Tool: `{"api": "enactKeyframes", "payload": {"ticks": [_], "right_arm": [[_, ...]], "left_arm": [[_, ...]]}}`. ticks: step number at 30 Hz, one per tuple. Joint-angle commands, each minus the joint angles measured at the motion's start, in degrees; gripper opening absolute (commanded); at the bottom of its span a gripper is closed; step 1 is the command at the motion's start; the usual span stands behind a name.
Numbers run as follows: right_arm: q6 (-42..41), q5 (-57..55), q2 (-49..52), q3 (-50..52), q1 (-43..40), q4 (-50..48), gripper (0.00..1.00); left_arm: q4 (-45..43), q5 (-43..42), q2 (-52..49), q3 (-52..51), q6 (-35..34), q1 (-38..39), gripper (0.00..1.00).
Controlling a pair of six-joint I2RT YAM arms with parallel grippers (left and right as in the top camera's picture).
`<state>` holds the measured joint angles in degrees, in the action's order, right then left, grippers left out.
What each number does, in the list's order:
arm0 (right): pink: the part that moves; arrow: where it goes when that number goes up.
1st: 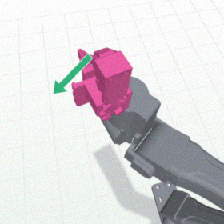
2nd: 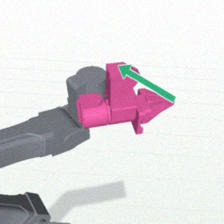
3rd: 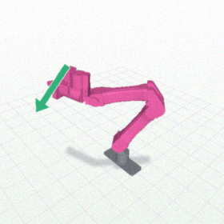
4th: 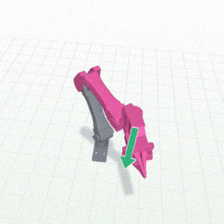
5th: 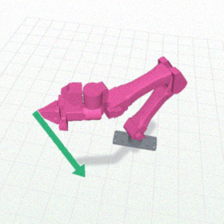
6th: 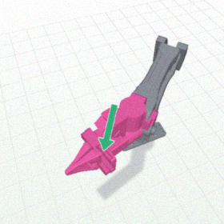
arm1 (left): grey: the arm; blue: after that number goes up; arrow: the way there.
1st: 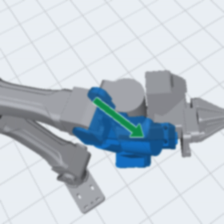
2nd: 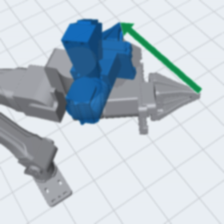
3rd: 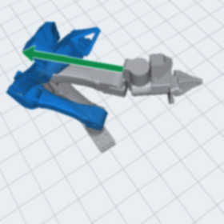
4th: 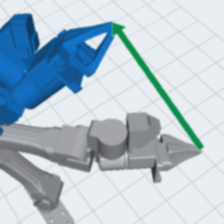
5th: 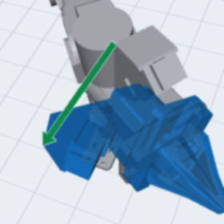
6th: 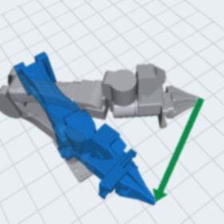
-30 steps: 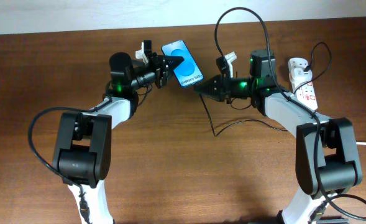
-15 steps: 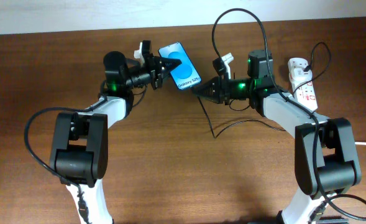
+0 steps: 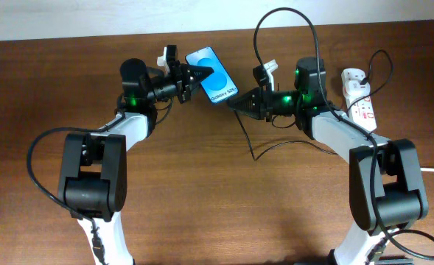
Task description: Plug charger to phone and switch on socket
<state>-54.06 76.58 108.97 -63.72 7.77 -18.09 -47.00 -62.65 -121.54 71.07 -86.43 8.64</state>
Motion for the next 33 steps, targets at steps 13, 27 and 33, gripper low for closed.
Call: {"api": "enactKeyframes", "payload": {"ticks": [13, 27, 33], "right_arm": [[4.33, -0.17, -0.02, -1.57, -10.45, -2.29, 0.93], [32.65, -35.36, -8.44, -2.51, -15.30, 39.58, 0.97], [35.28, -40.46, -14.19, -2.95, -15.30, 45.97, 0.99]], "left_arm": [[2.73, -12.41, 0.35, -0.50, 7.76, 2.05, 0.00], [34.29, -3.10, -3.85, 9.55, 37.33, 2.10, 0.00], [55.10, 3.30, -4.92, 18.88, 52.39, 3.04, 0.00]]}}
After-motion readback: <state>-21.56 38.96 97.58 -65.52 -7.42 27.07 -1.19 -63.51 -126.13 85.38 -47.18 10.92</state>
